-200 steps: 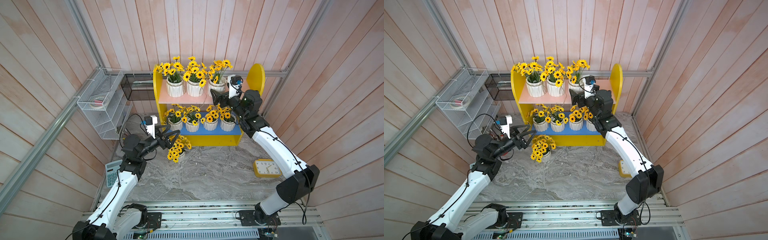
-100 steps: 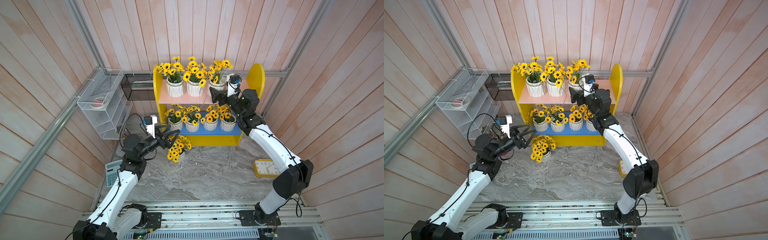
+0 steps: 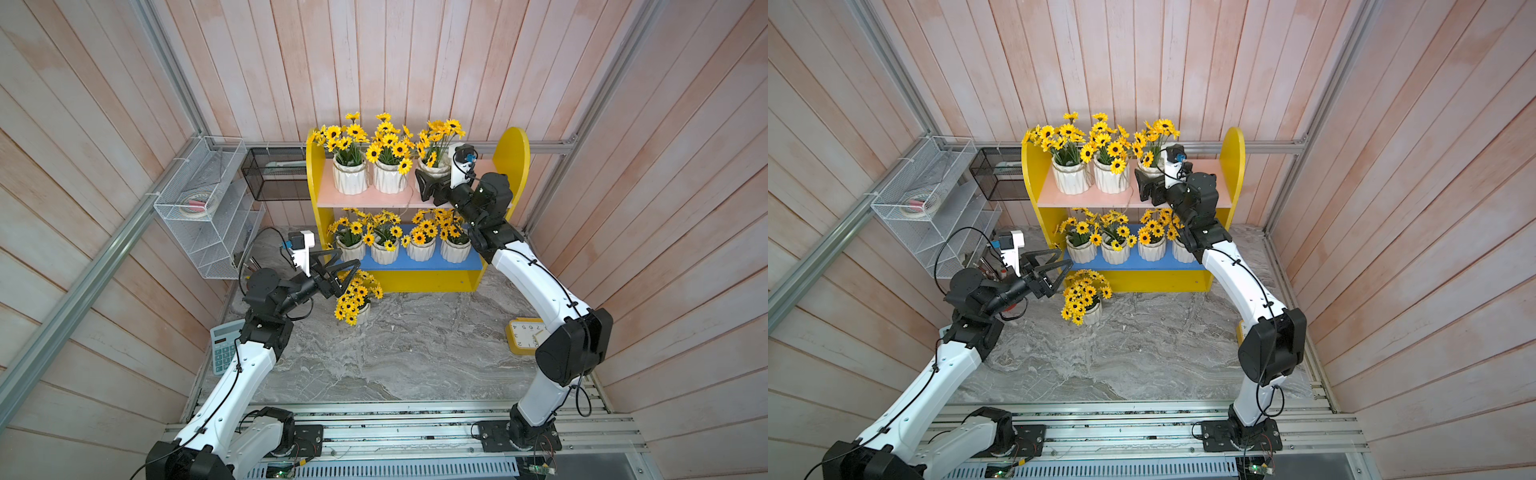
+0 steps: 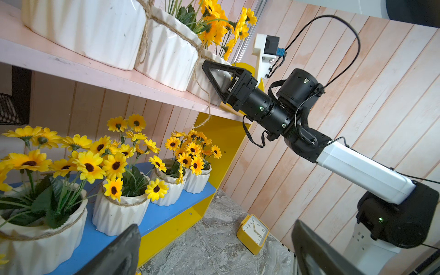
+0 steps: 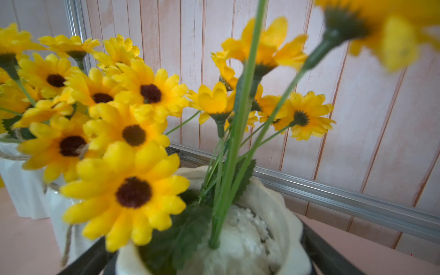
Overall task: Take the sunflower pots off the shelves
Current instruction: Pick up the sunflower pot from the shelf.
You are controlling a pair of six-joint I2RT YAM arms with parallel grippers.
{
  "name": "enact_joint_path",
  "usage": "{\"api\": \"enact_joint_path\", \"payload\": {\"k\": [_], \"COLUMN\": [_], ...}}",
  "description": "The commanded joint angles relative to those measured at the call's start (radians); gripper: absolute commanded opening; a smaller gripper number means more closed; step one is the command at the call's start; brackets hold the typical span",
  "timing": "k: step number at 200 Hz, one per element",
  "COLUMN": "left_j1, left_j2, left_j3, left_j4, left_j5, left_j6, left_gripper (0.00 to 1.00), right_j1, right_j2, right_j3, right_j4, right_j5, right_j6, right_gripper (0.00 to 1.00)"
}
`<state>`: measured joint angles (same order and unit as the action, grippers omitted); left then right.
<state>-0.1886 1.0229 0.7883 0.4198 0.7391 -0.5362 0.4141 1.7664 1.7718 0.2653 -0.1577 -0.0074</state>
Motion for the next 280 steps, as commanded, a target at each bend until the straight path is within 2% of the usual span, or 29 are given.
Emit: {"api": "enact_joint_path", "payload": {"k": [1, 51, 70, 90, 118, 132, 145, 149, 187, 210, 280], "left_j1": [0.007, 0.009, 0.01, 0.012, 0.017, 0.018, 0.02, 0.02, 0.021, 0.021, 0.023], "left_j2": [-0.001, -0.004, -0.004, -0.003, -0.007, -0.005, -0.006, -0.005, 0.001, 0.003, 0.002], "left_j3": [-0.011, -0.011, -0.011, -0.01, -0.011, -0.012, -0.012, -0.012, -0.011, -0.029, -0.034], "left_j4": [0.022, 0.025, 0.024, 0.024, 0.03, 0.033, 0.038, 0.038, 0.043, 0.105, 0.111], "left_j5": [0.023, 0.025, 0.028, 0.029, 0.032, 0.034, 0.037, 0.036, 0.044, 0.079, 0.083], "left_j6": [-0.004, -0.002, -0.002, -0.004, -0.007, -0.01, -0.013, -0.013, -0.022, -0.059, -0.066], "left_gripper": [1.0, 1.0, 1.0, 1.0, 1.0, 1.0, 1.0, 1.0, 1.0, 1.0, 1.0], "right_j1": [-0.01, -0.011, -0.018, -0.023, -0.024, -0.023, -0.024, -0.024, -0.023, -0.023, -0.031], "right_j2": [0.02, 0.05, 0.059, 0.065, 0.051, 0.04, 0.03, 0.026, -0.017, -0.069, -0.139], "right_j3": [0.023, 0.051, 0.053, 0.055, 0.038, 0.027, 0.02, 0.017, 0.006, -0.064, -0.14], "right_j4": [0.051, 0.07, 0.069, 0.064, 0.069, 0.077, 0.081, 0.082, 0.105, 0.184, 0.218], "right_j5": [-0.02, -0.017, -0.025, -0.044, -0.059, -0.065, -0.059, -0.06, -0.015, -0.002, 0.076], "right_j6": [0.014, 0.014, 0.019, 0.018, 0.008, 0.004, 0.005, 0.004, 0.017, 0.0, 0.002], "right_gripper": [0.98, 0.98, 0.95, 0.84, 0.62, 0.4, 0.06, 0.0, 0.0, 0.0, 0.0]}}
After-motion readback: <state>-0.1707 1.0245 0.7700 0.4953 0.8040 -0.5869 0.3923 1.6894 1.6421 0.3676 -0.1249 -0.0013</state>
